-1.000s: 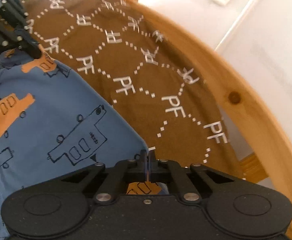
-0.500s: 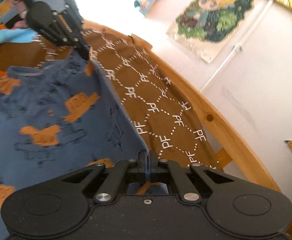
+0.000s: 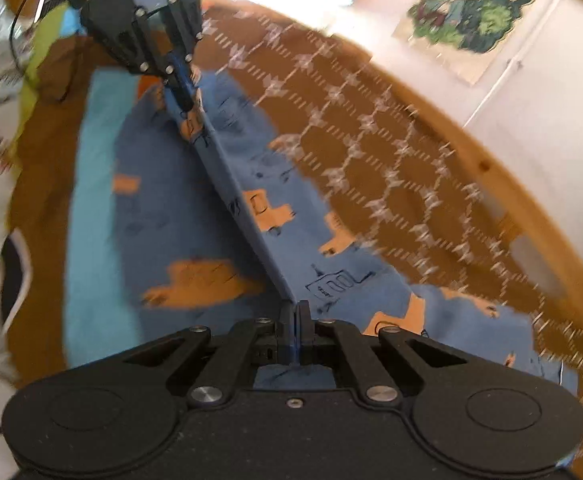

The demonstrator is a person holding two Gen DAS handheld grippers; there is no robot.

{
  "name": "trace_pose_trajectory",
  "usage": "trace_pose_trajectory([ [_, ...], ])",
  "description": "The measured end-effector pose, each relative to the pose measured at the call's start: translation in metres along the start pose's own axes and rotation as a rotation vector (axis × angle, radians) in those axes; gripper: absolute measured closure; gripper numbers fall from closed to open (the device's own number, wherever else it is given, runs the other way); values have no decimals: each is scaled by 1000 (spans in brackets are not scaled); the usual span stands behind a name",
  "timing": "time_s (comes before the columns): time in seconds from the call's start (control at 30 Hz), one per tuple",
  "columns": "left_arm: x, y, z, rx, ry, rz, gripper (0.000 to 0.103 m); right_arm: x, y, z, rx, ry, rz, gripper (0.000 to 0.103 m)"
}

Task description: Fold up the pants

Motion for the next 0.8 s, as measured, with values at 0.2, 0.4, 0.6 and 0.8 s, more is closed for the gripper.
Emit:
trace_pose_trajectory([
  [0.2, -6, 11, 12, -1, -37, -14, 103, -7, 13, -38, 0, 47, -12, 103],
  [0.4, 17, 7, 19, -112, -98, -26, 103, -2, 9, -38, -60, 61, -3, 103],
  [0.6, 11, 12, 20, -139, -99, -82, 103, 0, 2, -52, -60, 57, -11, 103],
  [0.8, 0, 20, 22, -117, -69, -107, 103, 3, 4, -62, -82, 64, -26, 103],
])
Point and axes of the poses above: each gripper's, at about its wrist camera, not at the fingertips, and x roughly against the way its jaws point, z to its right, y to its underside, the point moved 1 cm from there along -x, roughly the way its jaws point, and after that the axes turned 7 degrees about -z, right-handed, at the moved point
